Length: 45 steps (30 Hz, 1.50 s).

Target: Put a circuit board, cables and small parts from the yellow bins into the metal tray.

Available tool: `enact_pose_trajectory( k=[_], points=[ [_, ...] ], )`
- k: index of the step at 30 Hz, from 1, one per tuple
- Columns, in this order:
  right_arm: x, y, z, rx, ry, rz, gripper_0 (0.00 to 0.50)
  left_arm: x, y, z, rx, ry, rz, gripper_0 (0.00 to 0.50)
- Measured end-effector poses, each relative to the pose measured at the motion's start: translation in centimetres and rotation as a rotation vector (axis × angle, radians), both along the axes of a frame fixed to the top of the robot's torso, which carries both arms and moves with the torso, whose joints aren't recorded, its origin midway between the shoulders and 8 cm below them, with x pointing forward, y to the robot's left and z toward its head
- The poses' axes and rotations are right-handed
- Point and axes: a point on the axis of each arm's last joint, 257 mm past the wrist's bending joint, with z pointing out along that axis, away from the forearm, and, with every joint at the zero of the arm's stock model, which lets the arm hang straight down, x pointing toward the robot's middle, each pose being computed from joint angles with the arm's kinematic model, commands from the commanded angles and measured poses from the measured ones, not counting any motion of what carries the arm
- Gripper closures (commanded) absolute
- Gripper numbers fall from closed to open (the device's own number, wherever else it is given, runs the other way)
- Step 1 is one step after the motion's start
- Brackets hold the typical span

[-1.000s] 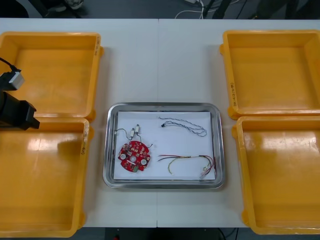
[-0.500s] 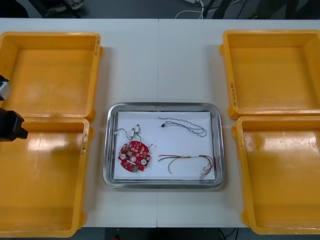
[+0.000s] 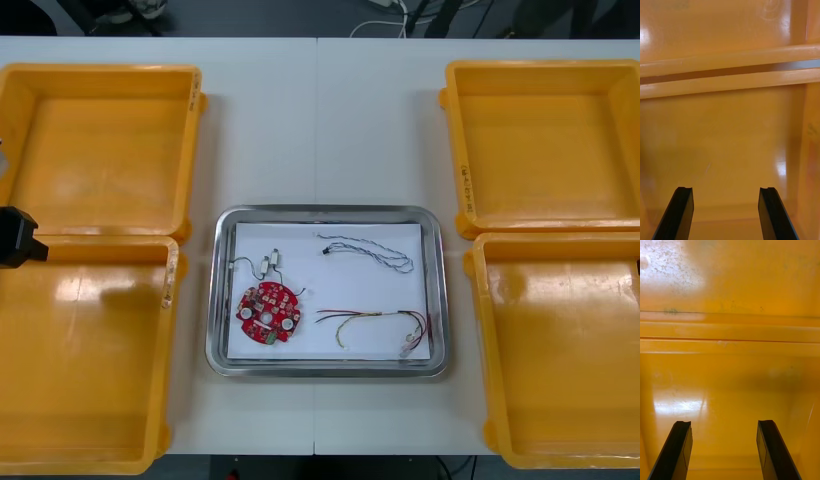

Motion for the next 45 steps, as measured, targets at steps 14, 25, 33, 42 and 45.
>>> enact_pose_trajectory(
  k=[14, 25, 33, 42, 45],
  points=[
    [0.0, 0.0, 0.0, 0.0, 0.0, 0.0, 0.0, 0.0, 0.8, 1.3, 0.017, -0.009, -0.012, 0.0],
    [0.0, 0.0, 0.0, 0.001, 0.0, 0.0, 0.0, 0.1, 0.7, 1.7, 0.008, -0.02, -0.018, 0.0],
    [0.0, 0.0, 0.0, 0.001, 0.0, 0.0, 0.0, 0.0, 0.7, 1.9, 0.007, -0.02, -0.021, 0.0],
    [0.0, 0.0, 0.0, 0.001, 0.0, 0.0, 0.0, 0.0, 0.7, 1.9, 0.007, -0.02, -0.021, 0.0],
    [0.0, 0.0, 0.0, 0.001, 0.0, 0.0, 0.0, 0.0, 0.7, 1.9, 0.007, -0.02, -0.021, 0.0]
  ],
)
